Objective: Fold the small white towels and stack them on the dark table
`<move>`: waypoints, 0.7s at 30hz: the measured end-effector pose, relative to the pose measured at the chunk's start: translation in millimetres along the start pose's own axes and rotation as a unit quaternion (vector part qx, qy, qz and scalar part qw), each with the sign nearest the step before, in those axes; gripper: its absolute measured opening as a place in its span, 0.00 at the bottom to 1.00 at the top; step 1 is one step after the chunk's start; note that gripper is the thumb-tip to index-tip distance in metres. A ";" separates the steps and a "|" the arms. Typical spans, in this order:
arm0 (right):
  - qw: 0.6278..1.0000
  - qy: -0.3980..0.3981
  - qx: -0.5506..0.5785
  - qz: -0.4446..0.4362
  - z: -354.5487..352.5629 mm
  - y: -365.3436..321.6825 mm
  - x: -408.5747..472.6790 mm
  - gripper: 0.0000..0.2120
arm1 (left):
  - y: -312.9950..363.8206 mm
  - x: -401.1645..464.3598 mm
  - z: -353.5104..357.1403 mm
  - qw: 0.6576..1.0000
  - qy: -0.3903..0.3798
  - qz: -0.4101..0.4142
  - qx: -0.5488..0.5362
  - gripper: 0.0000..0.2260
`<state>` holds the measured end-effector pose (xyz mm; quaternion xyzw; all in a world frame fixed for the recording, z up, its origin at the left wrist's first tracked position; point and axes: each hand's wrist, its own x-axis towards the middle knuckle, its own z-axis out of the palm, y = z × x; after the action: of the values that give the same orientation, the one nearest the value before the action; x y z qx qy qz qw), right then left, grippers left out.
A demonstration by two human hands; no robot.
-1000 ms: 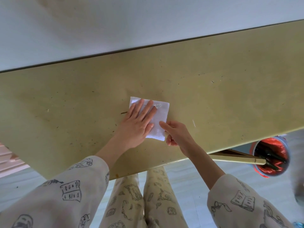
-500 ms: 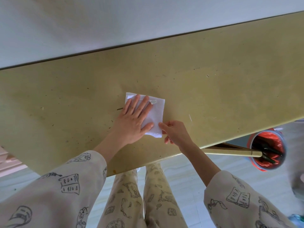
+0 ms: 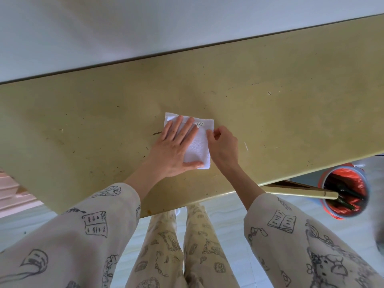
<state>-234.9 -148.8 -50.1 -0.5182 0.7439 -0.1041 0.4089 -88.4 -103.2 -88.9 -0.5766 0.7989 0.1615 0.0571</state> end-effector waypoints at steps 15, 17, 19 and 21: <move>0.888 0.078 -0.318 -0.324 50.2 31.5 -3.7 0.24 | -4.2 -27.6 -27.2 0.879 0.279 -0.240 -0.304 0.11; 0.884 0.075 -0.328 -0.325 50.2 31.4 -3.9 0.25 | -1.5 -41.3 -23.0 0.874 0.242 -0.287 -0.308 0.10; 0.882 0.075 -0.334 -0.324 49.7 30.3 -4.2 0.26 | 4.0 -53.0 -19.7 0.874 0.163 -0.310 -0.337 0.09; 0.882 0.074 -0.335 -0.323 49.3 29.2 -4.3 0.26 | 6.9 -57.6 -20.6 0.864 0.120 -0.328 -0.362 0.11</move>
<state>-219.1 -118.9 -96.6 -0.8268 0.5537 -0.0134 0.0981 -74.0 -55.9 -52.2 -0.8005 0.4500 0.3404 -0.2021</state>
